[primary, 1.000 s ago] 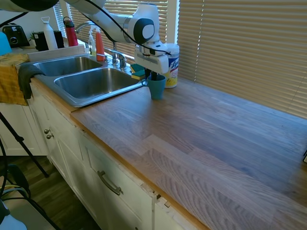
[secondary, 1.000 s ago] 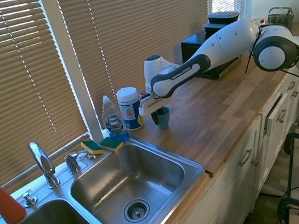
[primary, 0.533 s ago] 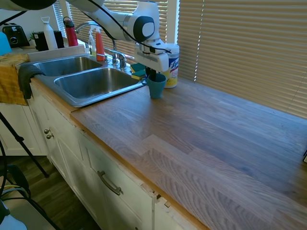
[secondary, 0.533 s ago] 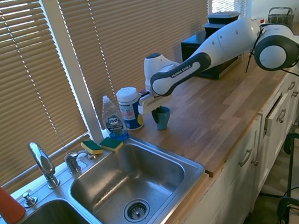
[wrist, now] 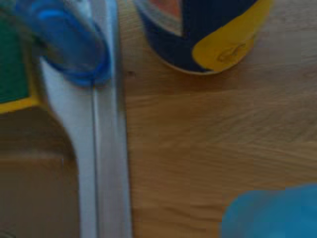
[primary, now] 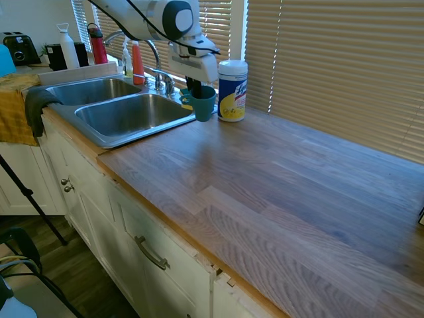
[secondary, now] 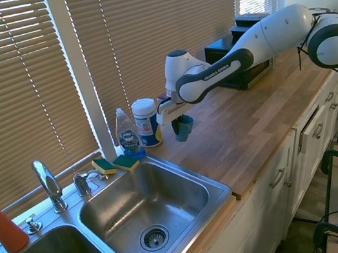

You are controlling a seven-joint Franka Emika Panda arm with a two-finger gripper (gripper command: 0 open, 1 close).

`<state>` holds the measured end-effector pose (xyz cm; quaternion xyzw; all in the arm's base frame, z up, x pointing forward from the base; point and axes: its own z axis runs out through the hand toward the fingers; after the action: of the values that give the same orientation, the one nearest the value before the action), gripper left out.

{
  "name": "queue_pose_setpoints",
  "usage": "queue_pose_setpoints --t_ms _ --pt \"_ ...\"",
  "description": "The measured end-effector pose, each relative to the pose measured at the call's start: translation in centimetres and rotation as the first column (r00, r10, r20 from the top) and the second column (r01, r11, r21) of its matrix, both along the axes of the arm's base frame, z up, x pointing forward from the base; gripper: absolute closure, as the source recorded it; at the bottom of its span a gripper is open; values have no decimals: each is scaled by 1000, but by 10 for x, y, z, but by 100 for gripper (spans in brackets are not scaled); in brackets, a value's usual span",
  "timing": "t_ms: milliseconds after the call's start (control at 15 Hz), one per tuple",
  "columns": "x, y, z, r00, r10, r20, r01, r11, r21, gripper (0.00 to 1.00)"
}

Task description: Put the mug in the sink

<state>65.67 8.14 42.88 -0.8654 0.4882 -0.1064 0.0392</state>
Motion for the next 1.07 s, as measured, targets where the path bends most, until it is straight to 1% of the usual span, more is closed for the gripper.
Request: queue_pose_setpoints --t_ms 200,400,533,600,800,933,1067 --pt "-10 44 9 1000 31 7 -30 999 -32 100" --pt "-15 74 15 998 52 21 -52 998 -29 100" --pt "-13 84 15 998 57 19 -56 996 -65 100" --pt "-12 99 15 997 70 22 -68 994 -87 100" --pt "-12 166 5 992 126 23 -121 983 -140 100" --pt "-5 201 -7 986 167 25 -161 973 -165 100" --pt "6 231 -30 978 206 24 -198 963 -183 100"
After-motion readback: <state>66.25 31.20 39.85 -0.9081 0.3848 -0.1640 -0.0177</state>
